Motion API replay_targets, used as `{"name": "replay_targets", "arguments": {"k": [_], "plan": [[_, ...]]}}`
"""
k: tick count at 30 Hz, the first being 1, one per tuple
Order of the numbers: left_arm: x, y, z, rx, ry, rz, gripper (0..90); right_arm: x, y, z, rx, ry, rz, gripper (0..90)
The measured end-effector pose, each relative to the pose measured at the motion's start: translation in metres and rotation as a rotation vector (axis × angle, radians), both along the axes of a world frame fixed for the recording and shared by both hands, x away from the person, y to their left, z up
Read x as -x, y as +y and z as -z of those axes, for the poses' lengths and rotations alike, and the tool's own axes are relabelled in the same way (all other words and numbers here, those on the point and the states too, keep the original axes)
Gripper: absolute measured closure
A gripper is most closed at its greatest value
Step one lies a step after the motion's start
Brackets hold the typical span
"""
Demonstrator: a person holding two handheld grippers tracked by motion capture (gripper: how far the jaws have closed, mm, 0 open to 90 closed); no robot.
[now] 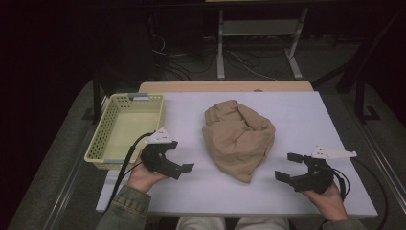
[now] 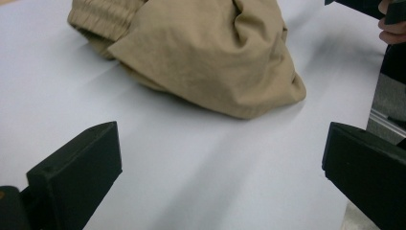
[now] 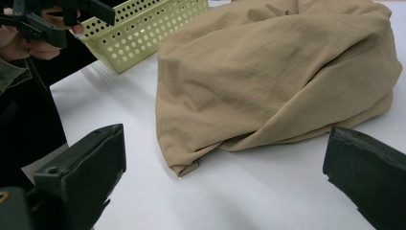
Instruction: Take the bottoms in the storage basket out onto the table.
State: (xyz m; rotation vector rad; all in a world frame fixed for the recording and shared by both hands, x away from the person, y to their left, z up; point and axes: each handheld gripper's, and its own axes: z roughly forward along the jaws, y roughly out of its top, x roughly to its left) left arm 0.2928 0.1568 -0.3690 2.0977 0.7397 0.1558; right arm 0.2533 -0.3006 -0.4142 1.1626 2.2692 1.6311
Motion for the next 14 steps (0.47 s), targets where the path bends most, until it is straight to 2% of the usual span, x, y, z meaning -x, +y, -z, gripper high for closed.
{"name": "replay_targets", "arguments": {"k": [3, 5, 14], "plan": [[0.006, 0.006, 0.007, 0.024, 0.021, -0.013, 0.0, 0.000, 0.000, 0.000, -0.002, -0.001, 0.002, 0.7], [0.010, 0.010, 0.011, 0.022, 0.017, -0.034, 0.0, 0.000, 0.000, 0.000, 0.000, -0.001, 0.003, 0.7], [0.019, 0.016, 0.021, 0.035, 0.014, -0.045, 0.0, 0.000, 0.000, 0.000, 0.003, 0.000, 0.001, 0.6]]}}
